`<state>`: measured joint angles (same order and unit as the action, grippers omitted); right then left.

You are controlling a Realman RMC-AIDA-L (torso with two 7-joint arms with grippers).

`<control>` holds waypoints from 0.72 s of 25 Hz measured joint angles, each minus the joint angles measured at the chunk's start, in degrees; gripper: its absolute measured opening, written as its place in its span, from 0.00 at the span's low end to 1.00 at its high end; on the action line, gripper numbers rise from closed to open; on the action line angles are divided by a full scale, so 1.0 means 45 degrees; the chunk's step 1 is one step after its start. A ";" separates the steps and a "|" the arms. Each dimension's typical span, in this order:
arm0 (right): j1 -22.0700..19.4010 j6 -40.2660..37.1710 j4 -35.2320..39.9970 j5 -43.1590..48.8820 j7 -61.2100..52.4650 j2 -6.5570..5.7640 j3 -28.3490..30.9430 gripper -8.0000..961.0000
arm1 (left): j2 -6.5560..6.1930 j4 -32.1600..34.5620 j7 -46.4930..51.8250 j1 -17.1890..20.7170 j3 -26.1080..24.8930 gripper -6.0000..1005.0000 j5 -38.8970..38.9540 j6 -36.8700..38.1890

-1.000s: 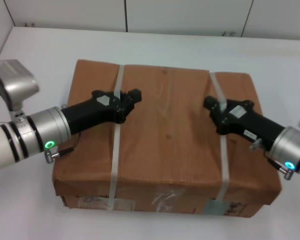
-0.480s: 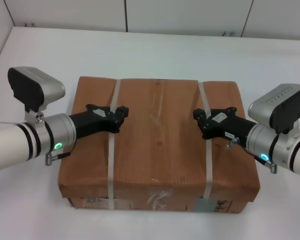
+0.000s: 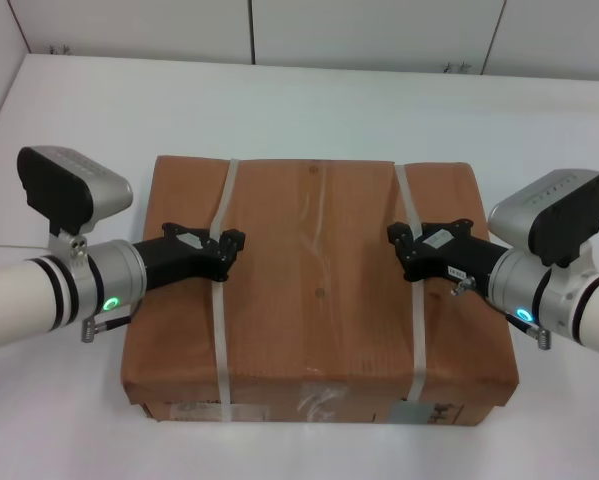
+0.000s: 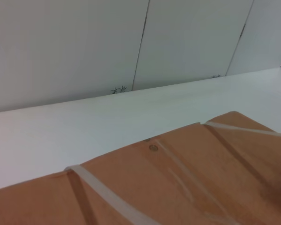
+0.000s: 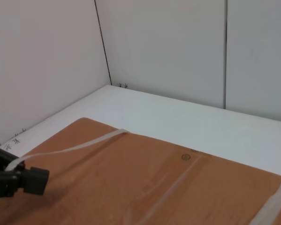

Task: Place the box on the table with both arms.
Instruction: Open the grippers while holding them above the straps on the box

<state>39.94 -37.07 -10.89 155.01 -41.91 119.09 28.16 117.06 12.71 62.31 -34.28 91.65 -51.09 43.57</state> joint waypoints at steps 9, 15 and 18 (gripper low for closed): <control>-0.0093 0.0018 -0.0100 -0.0049 -0.0004 0.0001 0.0053 0.06 | 0.0003 0.0002 0.0001 0.0093 0.0004 0.14 0.0097 -0.0013; -0.0040 0.0575 -0.0101 -0.0029 -0.0091 0.0000 0.0019 0.09 | 0.0036 -0.0016 -0.0417 0.0126 0.0004 0.18 0.0026 -0.0046; -0.0034 0.0943 -0.0112 -0.0088 -0.0138 0.0000 0.0127 0.13 | 0.0056 -0.0019 -0.0574 0.0149 0.0005 0.23 0.0029 -0.0173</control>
<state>39.78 -32.83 -11.40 154.62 -42.53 119.09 28.74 117.31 12.62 59.72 -33.61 91.67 -50.96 42.79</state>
